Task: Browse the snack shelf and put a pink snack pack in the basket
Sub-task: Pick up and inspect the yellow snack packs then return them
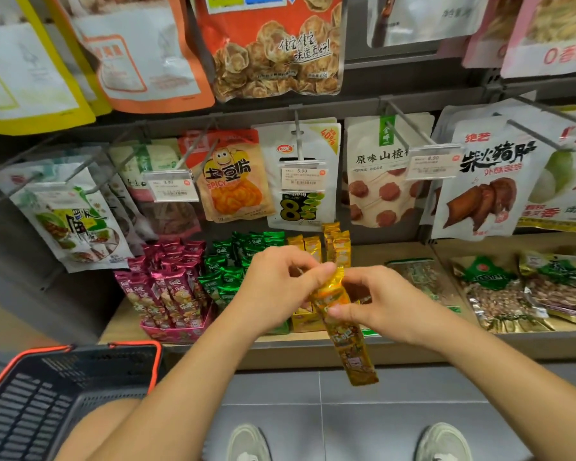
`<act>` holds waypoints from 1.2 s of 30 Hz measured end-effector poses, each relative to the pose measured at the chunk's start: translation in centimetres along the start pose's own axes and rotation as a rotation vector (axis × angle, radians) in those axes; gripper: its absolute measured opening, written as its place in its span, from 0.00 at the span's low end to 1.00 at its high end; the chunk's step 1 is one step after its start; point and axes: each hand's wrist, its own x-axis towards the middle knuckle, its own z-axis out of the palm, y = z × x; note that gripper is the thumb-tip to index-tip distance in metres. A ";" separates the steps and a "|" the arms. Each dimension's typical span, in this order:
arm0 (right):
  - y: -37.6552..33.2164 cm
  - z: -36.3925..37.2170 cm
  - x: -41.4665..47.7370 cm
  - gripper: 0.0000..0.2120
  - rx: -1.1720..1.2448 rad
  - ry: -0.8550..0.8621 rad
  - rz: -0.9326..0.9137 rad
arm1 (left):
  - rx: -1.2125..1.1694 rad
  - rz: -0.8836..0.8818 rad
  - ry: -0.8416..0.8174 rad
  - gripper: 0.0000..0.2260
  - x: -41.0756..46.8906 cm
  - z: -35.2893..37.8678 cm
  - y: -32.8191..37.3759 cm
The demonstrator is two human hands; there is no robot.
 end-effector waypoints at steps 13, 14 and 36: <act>1.0 3.8 -1.3 0.29 0.357 -0.317 0.221 | -0.122 -0.151 0.362 0.09 0.8 -3.0 -2.0; 1.0 3.9 -1.3 0.26 0.321 -0.277 0.202 | -0.174 -0.174 0.343 0.08 0.8 -3.3 -2.3; 7.2 6.8 3.9 0.08 0.321 0.202 0.162 | 0.352 0.051 0.071 0.05 4.1 -0.4 -3.3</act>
